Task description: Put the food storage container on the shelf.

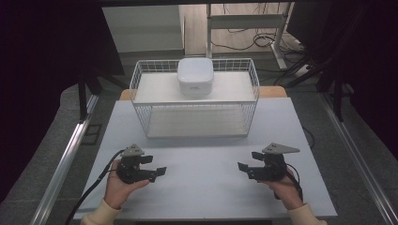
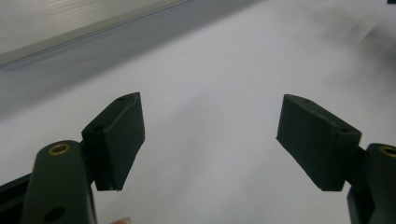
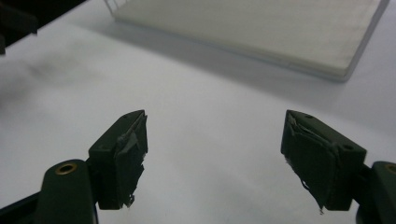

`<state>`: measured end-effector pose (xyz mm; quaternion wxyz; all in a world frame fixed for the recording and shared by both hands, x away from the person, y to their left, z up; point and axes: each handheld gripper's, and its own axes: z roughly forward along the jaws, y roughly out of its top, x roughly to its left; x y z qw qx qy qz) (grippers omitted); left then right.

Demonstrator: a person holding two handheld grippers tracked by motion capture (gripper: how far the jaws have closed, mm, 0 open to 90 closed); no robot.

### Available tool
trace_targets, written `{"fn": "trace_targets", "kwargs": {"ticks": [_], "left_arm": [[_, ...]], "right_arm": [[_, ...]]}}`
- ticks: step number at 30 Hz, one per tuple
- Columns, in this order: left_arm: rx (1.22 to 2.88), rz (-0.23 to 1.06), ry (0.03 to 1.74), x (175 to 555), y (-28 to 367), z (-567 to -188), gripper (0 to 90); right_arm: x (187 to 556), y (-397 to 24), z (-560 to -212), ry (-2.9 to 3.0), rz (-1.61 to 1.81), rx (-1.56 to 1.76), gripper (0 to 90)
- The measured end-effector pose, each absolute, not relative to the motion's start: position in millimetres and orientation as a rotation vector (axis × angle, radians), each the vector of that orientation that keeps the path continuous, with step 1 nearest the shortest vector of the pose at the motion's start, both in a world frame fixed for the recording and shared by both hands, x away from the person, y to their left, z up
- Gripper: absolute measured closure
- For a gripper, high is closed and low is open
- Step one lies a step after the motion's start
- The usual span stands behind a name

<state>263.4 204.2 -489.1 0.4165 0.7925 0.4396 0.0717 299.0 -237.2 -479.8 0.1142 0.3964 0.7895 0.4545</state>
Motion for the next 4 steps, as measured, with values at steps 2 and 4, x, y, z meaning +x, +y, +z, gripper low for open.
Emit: {"fn": "trace_targets", "kwargs": {"ticks": [2,4], "left_arm": [[1.989,0.186,1.103,263.0,204.5,-490.3,22.9],[1.986,0.192,1.105,262.9,205.1,-492.2,22.8]], "right_arm": [[298.7,-238.1,-479.1,2.282,1.351,1.157,20.4],[299.2,-238.4,-480.9,2.256,1.333,1.147,17.6]]}}
